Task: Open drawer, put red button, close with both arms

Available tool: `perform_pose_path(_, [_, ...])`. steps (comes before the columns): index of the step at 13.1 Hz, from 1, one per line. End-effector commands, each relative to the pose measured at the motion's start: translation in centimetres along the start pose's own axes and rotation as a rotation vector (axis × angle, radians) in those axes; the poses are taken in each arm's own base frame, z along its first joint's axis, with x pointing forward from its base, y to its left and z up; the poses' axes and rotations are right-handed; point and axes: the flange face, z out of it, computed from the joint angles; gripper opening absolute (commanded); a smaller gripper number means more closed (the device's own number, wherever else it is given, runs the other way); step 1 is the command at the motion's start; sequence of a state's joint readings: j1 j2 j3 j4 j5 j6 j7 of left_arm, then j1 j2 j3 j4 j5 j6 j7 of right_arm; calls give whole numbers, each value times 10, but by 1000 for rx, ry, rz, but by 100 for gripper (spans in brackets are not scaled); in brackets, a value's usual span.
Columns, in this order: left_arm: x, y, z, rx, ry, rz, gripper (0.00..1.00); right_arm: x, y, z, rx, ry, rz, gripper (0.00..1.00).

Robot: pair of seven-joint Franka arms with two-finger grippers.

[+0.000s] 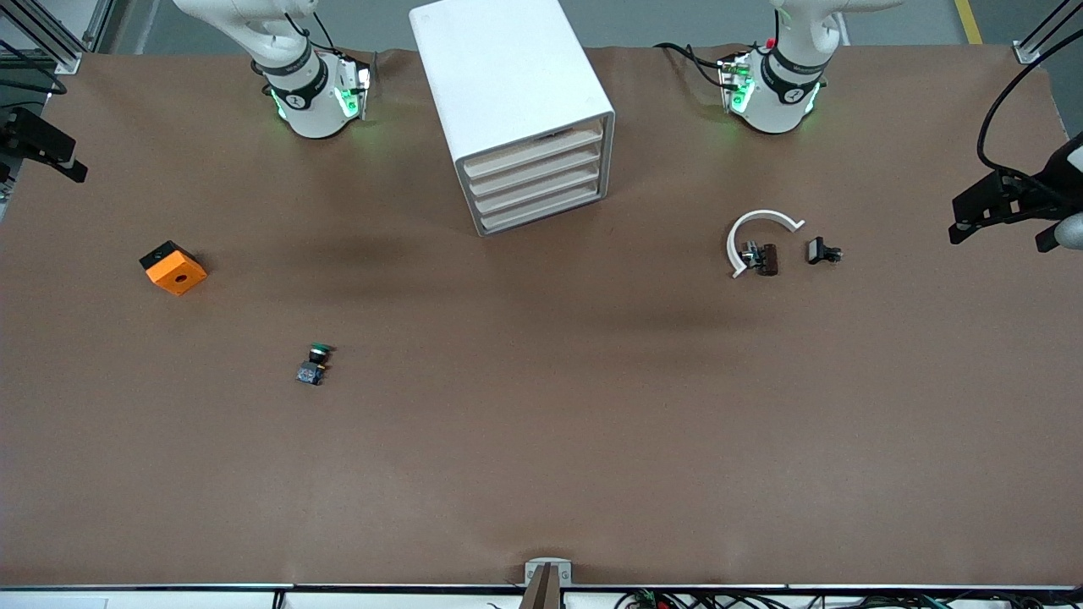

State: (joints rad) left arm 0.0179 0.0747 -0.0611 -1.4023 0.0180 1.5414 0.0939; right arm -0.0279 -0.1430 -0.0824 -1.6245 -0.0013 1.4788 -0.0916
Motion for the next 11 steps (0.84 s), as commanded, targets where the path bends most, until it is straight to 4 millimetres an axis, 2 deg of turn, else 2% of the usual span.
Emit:
perform_pose_path(1, [-11, 1, -4, 9, -1, -5, 100, -5, 0, -10, -3, 21, -11, 100])
perform_pose_path(5, [-7, 4, 4, -22, -12, -7, 100, -4, -3, -11, -6, 24, -17, 100])
perform_pose_path(11, [-7, 2, 4, -20, -17, -27, 100, -2, -5, -13, -8, 31, -20, 100])
